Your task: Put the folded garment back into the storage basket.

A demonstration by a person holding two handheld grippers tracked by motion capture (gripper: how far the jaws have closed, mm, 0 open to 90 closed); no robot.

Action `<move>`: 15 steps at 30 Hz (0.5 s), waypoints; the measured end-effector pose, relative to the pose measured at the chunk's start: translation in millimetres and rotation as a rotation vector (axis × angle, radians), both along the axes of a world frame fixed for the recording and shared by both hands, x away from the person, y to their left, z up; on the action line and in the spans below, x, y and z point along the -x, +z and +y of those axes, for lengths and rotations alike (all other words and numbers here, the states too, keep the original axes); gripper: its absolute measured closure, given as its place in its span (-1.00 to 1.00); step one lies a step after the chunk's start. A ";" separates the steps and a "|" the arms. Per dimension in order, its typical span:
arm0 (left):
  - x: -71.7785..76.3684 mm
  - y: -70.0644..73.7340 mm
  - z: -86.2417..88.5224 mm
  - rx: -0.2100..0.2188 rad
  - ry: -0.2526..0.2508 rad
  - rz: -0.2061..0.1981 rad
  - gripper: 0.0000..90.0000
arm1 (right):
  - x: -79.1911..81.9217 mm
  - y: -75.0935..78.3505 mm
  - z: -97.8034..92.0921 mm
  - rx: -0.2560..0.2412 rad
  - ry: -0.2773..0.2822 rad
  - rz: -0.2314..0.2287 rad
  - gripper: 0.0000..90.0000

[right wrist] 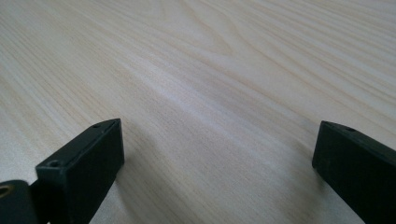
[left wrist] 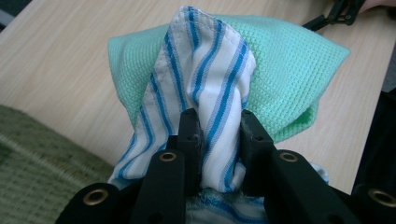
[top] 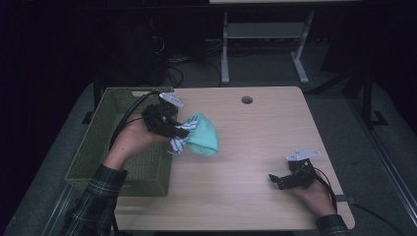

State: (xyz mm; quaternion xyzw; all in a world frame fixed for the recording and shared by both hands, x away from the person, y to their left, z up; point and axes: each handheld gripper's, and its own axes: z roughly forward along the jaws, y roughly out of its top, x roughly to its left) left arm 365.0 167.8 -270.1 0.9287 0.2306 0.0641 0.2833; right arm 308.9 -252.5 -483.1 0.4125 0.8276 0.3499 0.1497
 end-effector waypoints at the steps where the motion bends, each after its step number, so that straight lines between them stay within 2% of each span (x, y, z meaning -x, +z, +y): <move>1: -0.1 1.2 3.4 -0.001 0.005 -0.005 0.64 | 0.0 0.0 0.0 0.000 0.000 0.000 -0.96; 15: -0.1 14.1 41.7 -0.023 0.113 -0.043 0.64 | 0.0 0.0 0.0 0.000 0.000 0.000 -0.96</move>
